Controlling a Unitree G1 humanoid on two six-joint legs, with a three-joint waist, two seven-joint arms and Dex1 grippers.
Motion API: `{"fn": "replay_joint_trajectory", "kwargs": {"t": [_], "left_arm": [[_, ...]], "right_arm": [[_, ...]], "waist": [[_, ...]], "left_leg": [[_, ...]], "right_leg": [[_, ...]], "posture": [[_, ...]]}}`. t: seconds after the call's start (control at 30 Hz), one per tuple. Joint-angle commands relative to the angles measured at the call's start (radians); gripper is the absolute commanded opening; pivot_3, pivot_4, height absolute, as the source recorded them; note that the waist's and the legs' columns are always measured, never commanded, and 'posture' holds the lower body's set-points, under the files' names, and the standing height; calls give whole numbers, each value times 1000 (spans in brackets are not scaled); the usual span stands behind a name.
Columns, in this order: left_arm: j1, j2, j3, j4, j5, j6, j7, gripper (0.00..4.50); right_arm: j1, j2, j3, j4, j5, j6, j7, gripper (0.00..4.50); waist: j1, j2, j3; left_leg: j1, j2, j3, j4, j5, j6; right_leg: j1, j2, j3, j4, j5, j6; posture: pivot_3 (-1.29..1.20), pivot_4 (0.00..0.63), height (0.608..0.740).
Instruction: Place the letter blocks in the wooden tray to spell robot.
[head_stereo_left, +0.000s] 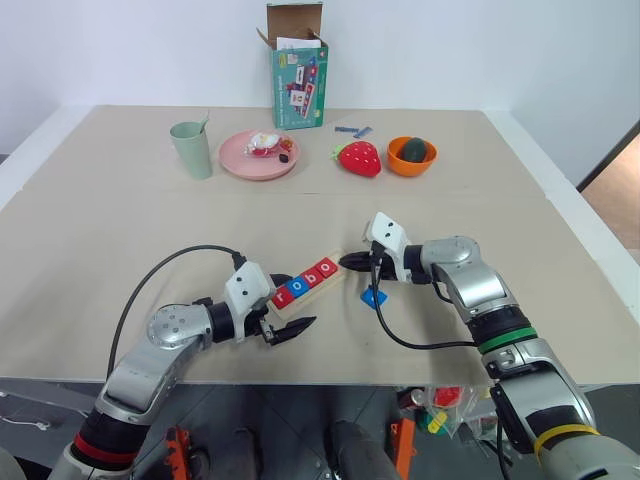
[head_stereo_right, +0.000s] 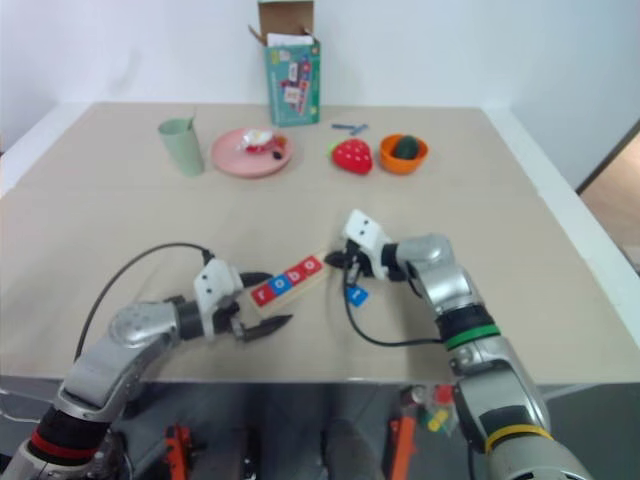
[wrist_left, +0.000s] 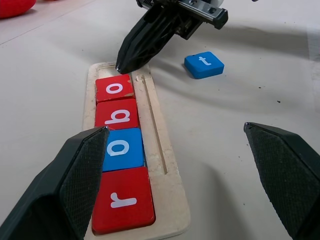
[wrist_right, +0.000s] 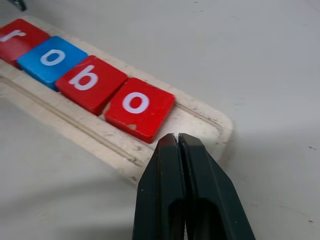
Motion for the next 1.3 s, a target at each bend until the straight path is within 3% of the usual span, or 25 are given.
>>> {"fn": "replay_joint_trajectory", "kwargs": {"t": [0.03,0.43,0.77,1.3], "left_arm": [[-3,1,3,-44,-2,-11,1,4500],[-8,-2,-7,-39,-3,-10,-1,4500],[-8,-3,-8,-39,-5,-10,-1,4500],[-18,-95,131,-49,-137,53,109,4500]], "right_arm": [[-11,-16,5,-68,-1,11,25,35],[19,-31,6,-137,-11,41,44,35],[-64,-18,-30,-24,-8,-24,-12,35],[-325,154,41,477,-169,-360,-169,35]], "waist": [[0,0,0],[0,0,0],[0,0,0],[-1,0,0]], "left_leg": [[0,0,0,0,0,0],[0,0,0,0,0,0],[0,0,0,0,0,0],[0,0,0,-1,0,0]], "right_leg": [[0,0,0,0,0,0],[0,0,0,0,0,0],[0,0,0,0,0,0],[0,0,0,0,0,0]], "posture": [[0,150,740],[0,150,740],[0,150,740],[0,150,740]]}}
